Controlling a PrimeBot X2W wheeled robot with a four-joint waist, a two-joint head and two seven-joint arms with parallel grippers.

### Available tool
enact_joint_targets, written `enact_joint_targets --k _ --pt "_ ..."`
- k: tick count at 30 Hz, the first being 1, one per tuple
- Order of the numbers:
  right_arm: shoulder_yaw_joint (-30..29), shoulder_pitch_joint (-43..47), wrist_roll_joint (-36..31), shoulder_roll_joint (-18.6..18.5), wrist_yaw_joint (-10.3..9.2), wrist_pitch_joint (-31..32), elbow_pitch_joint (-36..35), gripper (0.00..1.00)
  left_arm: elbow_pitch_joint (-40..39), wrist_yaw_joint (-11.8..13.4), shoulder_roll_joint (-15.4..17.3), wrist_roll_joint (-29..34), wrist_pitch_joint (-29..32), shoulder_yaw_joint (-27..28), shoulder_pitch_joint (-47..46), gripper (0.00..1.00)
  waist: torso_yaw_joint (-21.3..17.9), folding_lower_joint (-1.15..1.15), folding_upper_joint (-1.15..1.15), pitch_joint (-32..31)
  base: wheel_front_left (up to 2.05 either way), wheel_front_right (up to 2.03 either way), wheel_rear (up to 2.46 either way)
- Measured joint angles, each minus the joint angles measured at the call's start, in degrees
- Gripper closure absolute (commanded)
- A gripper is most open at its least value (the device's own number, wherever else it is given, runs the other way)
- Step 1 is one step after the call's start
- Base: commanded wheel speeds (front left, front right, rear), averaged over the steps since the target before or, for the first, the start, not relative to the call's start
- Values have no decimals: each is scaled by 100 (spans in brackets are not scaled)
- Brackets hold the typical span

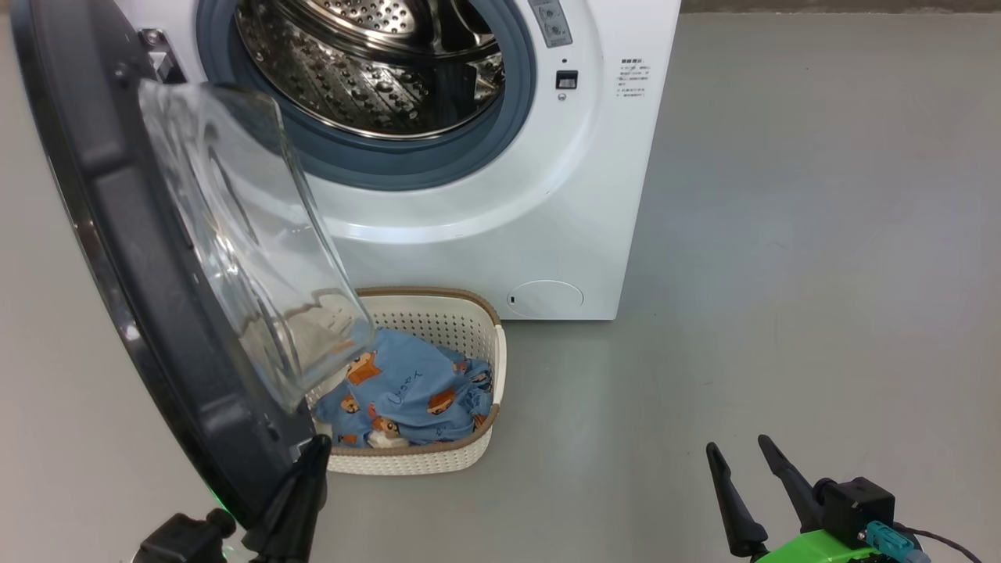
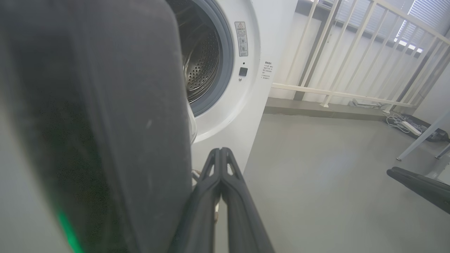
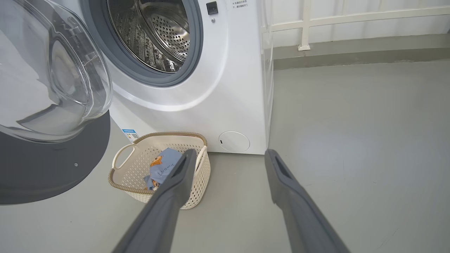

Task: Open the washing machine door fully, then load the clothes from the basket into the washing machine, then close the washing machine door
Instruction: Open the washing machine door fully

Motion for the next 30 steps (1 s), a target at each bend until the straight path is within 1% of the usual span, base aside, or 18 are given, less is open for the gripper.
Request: enact_joint_targets --k 8,18,24,30 --pt "-12 0 47 -1 0 0 0 0 -14 0 -65 0 0 142 19 100 71 0 0 30 0 0 0" --pt "-9 0 143 -1 0 0 14 0 0 2 -70 0 0 591 52 100 331 0 0 15 0 0 0" --pt "-7 0 144 -1 0 0 23 0 138 9 -102 -25 -1 1091 60 100 424 0 0 -9 0 0 0" --pt "24 -1 148 -1 0 0 49 0 435 69 -114 -126 -1 1588 41 100 389 0 0 -19 0 0 0"
